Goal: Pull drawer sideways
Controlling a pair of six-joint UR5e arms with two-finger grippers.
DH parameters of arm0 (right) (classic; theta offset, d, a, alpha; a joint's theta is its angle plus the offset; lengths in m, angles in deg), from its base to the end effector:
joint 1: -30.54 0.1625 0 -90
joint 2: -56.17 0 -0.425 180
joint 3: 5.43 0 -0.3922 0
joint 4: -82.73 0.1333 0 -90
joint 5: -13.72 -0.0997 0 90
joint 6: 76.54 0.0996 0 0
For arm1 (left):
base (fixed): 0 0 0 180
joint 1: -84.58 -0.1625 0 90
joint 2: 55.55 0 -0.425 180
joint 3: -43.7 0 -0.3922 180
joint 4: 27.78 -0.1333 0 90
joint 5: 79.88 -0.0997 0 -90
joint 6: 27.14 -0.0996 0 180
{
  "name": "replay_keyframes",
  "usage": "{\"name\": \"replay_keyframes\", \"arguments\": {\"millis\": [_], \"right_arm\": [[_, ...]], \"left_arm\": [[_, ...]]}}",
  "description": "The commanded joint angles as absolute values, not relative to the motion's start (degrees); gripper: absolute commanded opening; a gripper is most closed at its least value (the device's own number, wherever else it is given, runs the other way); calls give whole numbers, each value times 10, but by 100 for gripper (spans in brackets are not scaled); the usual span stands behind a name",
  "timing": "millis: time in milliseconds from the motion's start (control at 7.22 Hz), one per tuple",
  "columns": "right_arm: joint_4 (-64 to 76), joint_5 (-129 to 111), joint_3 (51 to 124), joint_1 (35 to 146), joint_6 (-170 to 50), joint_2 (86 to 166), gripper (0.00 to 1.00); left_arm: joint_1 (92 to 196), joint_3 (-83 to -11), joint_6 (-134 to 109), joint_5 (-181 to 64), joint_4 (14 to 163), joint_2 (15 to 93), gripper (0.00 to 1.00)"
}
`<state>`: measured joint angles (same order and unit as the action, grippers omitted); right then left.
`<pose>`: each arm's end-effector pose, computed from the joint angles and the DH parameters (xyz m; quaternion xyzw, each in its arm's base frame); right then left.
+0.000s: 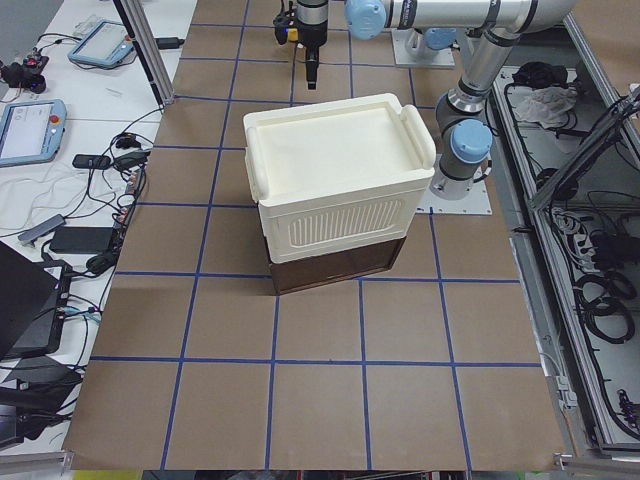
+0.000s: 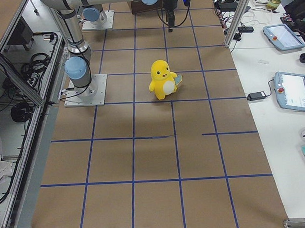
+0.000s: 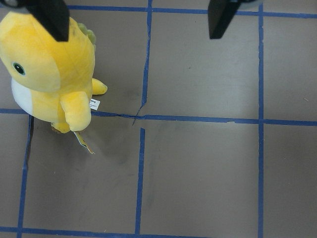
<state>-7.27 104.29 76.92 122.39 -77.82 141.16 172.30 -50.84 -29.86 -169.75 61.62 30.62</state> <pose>0.1494 -0.5285 0.5090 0.0272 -0.9994 0.0231 0.0049 -0.1150 -0.4682 0.4819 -0.0038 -1.0000 -0.0009 0.0012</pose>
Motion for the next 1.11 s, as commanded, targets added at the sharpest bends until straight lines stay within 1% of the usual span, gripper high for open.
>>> {"name": "replay_keyframes", "arguments": {"millis": [0, 970], "right_arm": [[-73, 1042, 769, 1224, -778, 1412, 100], [-73, 1043, 769, 1224, -778, 1412, 100]], "left_arm": [[1723, -505, -299, -1695, 611, 315, 100], [1724, -510, -277, -1701, 609, 321, 100]]}}
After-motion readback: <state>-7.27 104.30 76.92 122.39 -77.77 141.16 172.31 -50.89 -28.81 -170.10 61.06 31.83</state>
